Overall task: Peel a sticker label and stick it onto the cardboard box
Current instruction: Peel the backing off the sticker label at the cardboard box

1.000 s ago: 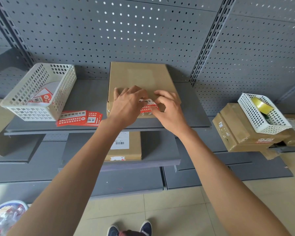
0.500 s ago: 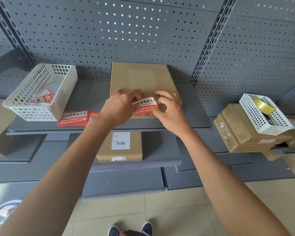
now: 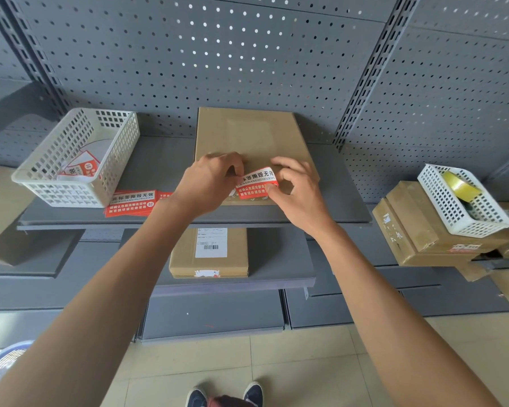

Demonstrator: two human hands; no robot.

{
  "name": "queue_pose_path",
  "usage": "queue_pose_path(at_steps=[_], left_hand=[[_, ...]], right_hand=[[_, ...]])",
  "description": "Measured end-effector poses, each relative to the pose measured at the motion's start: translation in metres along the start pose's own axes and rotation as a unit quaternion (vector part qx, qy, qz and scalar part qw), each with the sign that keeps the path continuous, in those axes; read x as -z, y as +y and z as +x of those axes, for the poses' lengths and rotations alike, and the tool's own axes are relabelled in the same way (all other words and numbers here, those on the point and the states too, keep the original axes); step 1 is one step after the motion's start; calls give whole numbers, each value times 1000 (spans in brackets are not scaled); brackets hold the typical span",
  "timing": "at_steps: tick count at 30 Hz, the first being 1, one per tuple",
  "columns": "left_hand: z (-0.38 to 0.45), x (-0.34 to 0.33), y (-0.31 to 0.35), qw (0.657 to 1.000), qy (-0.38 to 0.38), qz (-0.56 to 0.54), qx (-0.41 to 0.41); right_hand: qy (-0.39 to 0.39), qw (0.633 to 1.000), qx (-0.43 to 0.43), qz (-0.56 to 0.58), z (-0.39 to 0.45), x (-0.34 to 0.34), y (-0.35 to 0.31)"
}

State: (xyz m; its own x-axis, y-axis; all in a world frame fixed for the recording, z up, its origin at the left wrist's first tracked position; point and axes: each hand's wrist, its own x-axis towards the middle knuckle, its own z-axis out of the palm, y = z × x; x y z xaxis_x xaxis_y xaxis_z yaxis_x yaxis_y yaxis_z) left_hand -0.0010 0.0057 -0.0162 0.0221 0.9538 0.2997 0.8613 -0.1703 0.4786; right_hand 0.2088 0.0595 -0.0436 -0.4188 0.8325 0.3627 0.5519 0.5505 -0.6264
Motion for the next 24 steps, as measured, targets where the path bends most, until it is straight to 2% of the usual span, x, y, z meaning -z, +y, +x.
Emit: queue_pose_path(at_steps=[14,20,24], left_hand=[[-2,2,9,999,9,-8,35],[-4,7,11,988,3,-144,63],[-12,3,14,980,66,-176,68]], right_hand=[[13,998,-19,52,-3,6,-6],[14,986,-61,157,-2,16,-11],[11,975,-75,211,-3,23,-13]])
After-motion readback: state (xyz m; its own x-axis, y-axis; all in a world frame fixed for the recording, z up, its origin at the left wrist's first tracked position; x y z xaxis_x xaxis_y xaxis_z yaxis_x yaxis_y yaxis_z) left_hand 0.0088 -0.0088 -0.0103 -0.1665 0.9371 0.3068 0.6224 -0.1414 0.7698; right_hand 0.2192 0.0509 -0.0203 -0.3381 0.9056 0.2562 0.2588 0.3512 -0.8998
